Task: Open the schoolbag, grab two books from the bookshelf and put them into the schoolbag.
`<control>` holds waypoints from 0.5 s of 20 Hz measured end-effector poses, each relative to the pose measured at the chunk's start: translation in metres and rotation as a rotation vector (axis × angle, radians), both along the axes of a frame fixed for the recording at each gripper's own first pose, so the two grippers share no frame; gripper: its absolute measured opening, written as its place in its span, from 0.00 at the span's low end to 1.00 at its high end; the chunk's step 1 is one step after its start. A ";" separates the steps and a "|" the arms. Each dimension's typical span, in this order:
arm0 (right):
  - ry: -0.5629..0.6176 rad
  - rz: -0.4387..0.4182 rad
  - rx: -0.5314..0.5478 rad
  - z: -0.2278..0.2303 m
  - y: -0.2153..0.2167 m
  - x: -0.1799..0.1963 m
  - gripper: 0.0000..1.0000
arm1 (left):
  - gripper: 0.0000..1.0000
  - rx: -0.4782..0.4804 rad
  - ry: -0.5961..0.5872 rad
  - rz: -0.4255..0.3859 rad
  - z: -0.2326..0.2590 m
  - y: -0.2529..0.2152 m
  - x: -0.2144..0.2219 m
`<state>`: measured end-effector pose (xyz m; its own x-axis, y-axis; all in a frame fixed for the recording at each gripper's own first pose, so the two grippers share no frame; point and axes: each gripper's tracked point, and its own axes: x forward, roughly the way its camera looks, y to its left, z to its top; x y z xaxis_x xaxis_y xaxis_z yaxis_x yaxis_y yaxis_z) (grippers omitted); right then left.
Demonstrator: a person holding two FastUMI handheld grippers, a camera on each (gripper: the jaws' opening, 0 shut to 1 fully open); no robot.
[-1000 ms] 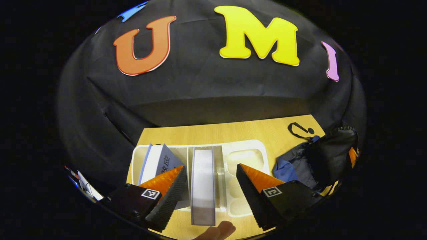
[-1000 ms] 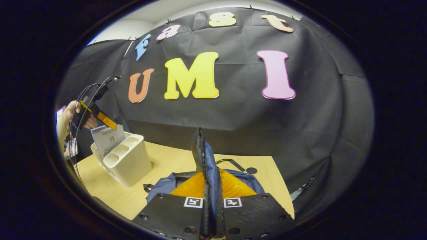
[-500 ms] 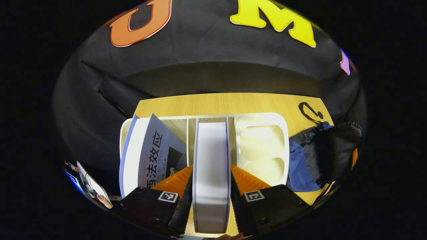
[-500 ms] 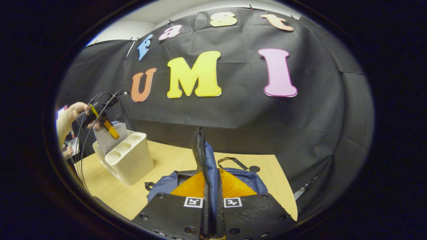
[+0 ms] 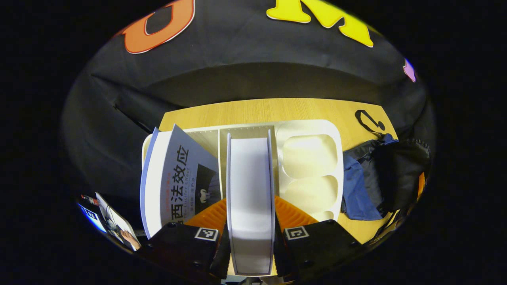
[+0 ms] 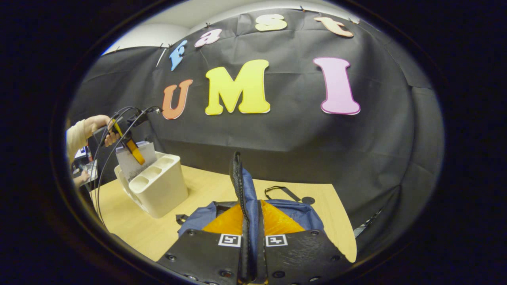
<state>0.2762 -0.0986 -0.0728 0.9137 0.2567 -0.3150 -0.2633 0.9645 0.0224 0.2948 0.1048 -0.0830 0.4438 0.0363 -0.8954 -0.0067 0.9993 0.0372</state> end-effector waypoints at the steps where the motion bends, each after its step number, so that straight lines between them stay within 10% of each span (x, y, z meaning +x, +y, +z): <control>1: 0.002 0.004 -0.002 0.000 0.002 0.000 0.08 | 0.47 0.007 -0.014 0.022 0.001 0.002 -0.002; 10: 0.012 -0.012 0.009 0.003 0.012 0.001 0.08 | 0.46 0.004 -0.127 0.065 0.032 -0.005 -0.050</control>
<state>0.2771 -0.0862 -0.0701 0.9127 0.2490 -0.3239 -0.2516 0.9672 0.0345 0.2446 0.1002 -0.0506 0.5502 0.0721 -0.8319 -0.0763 0.9964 0.0359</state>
